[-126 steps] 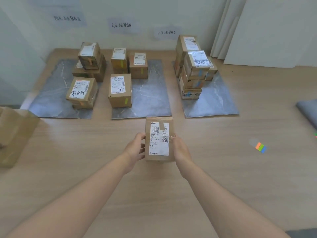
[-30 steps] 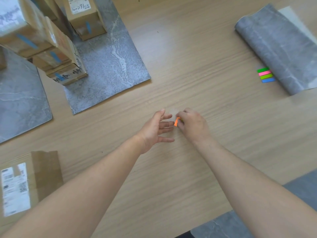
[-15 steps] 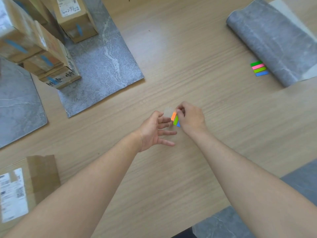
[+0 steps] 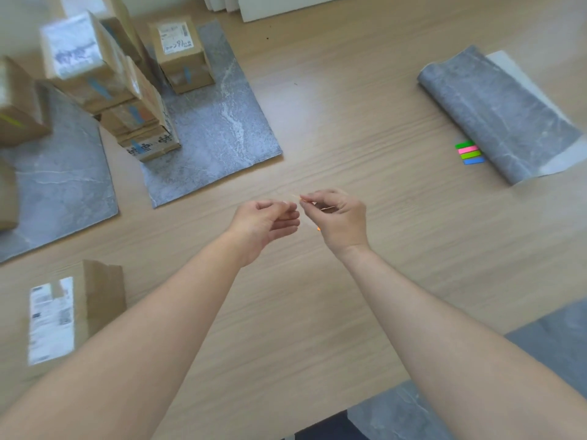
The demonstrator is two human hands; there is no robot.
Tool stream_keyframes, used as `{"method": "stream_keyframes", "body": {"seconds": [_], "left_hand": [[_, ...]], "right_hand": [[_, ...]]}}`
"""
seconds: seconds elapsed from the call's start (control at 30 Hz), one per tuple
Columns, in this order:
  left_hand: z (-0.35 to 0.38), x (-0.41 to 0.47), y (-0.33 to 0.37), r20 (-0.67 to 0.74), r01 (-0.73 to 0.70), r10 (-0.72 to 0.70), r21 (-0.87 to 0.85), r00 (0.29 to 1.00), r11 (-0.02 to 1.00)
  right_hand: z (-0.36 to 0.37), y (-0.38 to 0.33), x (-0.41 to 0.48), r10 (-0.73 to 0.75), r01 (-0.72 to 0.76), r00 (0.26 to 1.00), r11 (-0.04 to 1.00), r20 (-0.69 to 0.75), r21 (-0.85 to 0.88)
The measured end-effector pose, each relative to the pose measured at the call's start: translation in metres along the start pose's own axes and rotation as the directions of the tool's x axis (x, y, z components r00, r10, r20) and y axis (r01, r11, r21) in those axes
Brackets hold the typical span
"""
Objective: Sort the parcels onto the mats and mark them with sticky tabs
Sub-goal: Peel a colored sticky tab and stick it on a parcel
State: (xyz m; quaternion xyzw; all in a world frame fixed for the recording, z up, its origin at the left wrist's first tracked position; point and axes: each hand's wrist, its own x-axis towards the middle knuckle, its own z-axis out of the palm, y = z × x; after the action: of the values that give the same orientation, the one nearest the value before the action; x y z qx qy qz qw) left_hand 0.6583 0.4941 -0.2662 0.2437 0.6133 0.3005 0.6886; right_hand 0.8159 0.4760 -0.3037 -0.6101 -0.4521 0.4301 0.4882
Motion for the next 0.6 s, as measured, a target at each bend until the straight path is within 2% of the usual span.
{"method": "stream_keyframes", "body": {"seconds": [0.1, 0.3, 0.47, 0.6], "left_hand": [[-0.029, -0.026, 0.003, -0.032, -0.054, 0.053, -0.029, 0.998, 0.998], [-0.102, -0.082, -0.009, -0.110, -0.134, 0.123, -0.093, 0.986, 0.987], [-0.174, -0.130, -0.030, -0.189, -0.203, 0.188, -0.064, 0.964, 0.977], [-0.236, -0.167, -0.054, -0.268, -0.268, 0.264, 0.024, 0.927, 0.963]], "right_hand": [[0.024, -0.016, -0.020, -0.138, 0.147, 0.979, 0.988, 0.152, -0.048], [0.078, -0.045, -0.062, -0.329, 0.382, 0.874, 0.920, 0.358, -0.088], [0.132, -0.055, -0.111, -0.361, 0.462, 0.841, 0.867, 0.403, -0.188], [0.178, -0.059, -0.157, -0.339, 0.439, 0.869, 0.864, 0.360, -0.246]]}}
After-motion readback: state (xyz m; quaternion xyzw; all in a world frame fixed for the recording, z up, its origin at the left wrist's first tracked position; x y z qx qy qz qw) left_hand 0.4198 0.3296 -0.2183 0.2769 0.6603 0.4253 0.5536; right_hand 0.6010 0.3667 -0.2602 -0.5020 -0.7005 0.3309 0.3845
